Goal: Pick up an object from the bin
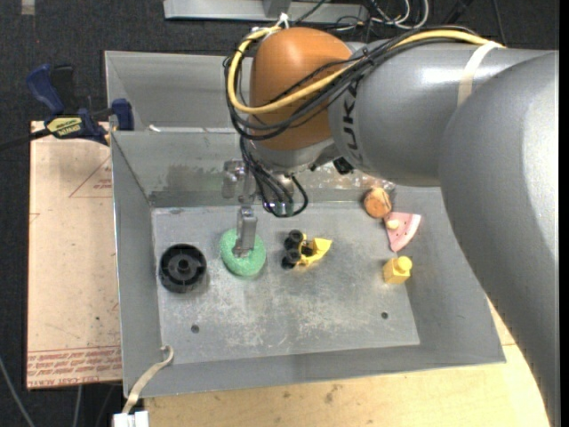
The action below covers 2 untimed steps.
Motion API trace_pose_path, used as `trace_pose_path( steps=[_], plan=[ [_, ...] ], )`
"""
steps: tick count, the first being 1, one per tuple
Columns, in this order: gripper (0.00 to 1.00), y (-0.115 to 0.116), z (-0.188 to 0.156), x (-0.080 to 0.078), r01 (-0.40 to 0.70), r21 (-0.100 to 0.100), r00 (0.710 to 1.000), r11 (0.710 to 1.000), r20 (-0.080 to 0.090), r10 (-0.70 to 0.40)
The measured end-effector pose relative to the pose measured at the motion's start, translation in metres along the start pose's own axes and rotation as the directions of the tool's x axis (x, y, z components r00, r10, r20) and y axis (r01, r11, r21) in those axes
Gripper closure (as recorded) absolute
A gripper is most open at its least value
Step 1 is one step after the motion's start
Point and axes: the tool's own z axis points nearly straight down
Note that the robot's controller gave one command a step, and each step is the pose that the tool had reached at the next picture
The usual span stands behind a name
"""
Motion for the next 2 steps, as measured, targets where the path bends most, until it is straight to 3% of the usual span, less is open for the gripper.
trace_pose_path(
  steps=[1,2],
  plan=[
    [0.0,-0.001,-0.005,-0.002,-0.003,-0.001,1.0,1.0,0.008,0.003],
    [0.0,0.037,0.058,0.035,0.128,0.001,0.992,0.992,0.01,-0.128]
  ],
)
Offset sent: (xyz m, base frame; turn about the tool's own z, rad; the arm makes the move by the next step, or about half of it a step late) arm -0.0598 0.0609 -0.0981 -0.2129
